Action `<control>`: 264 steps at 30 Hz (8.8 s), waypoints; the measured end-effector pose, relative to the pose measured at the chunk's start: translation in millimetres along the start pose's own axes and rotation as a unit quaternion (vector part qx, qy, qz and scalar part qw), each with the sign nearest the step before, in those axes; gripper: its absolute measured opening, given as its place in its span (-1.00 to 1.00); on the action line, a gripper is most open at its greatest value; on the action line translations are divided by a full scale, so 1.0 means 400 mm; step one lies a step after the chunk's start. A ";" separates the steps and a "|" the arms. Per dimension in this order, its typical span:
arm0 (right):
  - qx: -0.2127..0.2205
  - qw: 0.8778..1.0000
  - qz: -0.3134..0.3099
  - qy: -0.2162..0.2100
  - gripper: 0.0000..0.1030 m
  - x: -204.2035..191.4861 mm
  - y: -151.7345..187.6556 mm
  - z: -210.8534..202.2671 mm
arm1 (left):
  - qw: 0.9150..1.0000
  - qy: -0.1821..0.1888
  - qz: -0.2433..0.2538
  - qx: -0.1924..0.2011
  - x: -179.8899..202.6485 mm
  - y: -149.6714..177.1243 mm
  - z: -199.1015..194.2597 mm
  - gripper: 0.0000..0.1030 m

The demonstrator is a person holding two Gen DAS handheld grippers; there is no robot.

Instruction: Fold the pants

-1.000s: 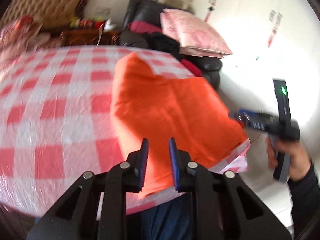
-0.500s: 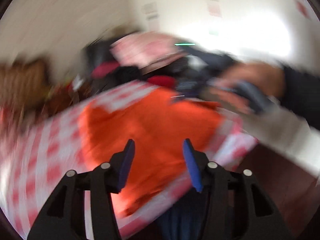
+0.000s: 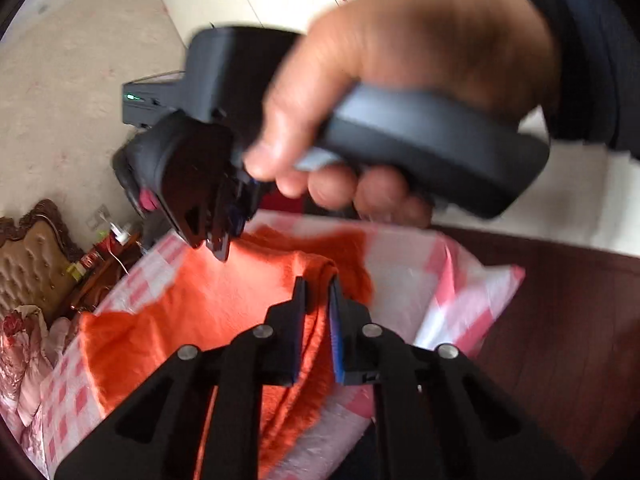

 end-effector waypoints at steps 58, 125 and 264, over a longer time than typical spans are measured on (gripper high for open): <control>0.076 0.982 0.165 0.047 0.11 0.059 0.291 -0.036 | 0.880 0.059 -0.358 -0.306 -0.463 0.395 0.002 -0.52; 0.140 0.959 0.056 0.242 0.30 -0.149 0.223 -0.141 | 0.927 -0.037 -0.303 -0.219 -0.513 0.263 -0.032 0.03; 0.145 0.957 0.073 0.239 0.72 -0.336 0.369 -0.269 | 0.913 -0.050 -0.314 -0.257 -0.455 0.166 -0.221 0.97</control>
Point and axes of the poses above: each gripper's, at about its wrist camera, not at the fingertips, and z roughly the way its jaws point, x to its right, y to its underside, the point moved 5 cm from there along z, roughly the way its jaws point, and after that the axes turned 14 degrees about -y, right-handed, at the moved point
